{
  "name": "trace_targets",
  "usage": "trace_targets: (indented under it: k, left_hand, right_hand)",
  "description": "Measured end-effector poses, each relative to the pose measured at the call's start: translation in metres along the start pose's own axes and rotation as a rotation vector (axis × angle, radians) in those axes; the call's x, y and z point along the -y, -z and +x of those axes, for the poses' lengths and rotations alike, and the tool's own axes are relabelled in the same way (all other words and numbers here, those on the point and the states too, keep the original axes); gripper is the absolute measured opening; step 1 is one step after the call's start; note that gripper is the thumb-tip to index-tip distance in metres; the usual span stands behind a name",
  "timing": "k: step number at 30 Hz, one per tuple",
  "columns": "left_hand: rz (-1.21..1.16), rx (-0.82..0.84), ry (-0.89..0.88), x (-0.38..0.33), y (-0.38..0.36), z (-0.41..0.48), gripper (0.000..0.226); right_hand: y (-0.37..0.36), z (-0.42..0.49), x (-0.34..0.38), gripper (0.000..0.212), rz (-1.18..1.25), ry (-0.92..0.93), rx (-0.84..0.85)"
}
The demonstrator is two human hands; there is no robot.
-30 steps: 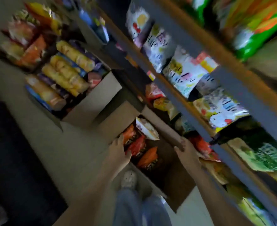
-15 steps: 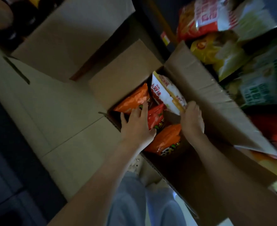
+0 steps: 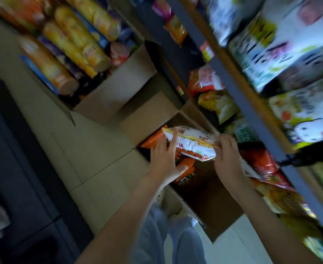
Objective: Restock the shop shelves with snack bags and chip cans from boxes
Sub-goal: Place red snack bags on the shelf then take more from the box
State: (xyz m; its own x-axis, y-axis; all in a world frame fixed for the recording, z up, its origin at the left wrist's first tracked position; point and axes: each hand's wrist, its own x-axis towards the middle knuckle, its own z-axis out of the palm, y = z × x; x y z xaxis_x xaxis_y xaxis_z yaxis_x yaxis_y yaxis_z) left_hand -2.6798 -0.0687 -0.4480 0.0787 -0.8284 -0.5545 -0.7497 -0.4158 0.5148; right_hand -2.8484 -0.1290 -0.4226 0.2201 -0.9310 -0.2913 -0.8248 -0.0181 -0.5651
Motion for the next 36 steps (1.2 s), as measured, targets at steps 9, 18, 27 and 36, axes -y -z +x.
trace_targets:
  k: [9, 18, 27, 36]
  left_hand:
    - [-0.387, -0.189, -0.282, -0.11, 0.161, -0.106, 0.119]
    - [-0.359, -0.298, -0.664, -0.216, 0.261, -0.179, 0.096]
    - [-0.445, -0.347, -0.927, -0.317, 0.333, -0.224, 0.096]
    - [-0.563, -0.251, -1.04, -0.399, 0.362, -0.257, 0.094]
  right_hand:
    - [0.207, -0.062, 0.133, 0.025, 0.454, 0.038, -0.259]
    - [0.356, -0.111, 0.207, 0.018, 0.68, 0.131, -0.348]
    - [0.429, -0.177, 0.235, 0.103, 0.503, 0.445, -0.486]
    - [0.457, -0.217, 0.237, 0.111, 0.174, 0.309, -0.631]
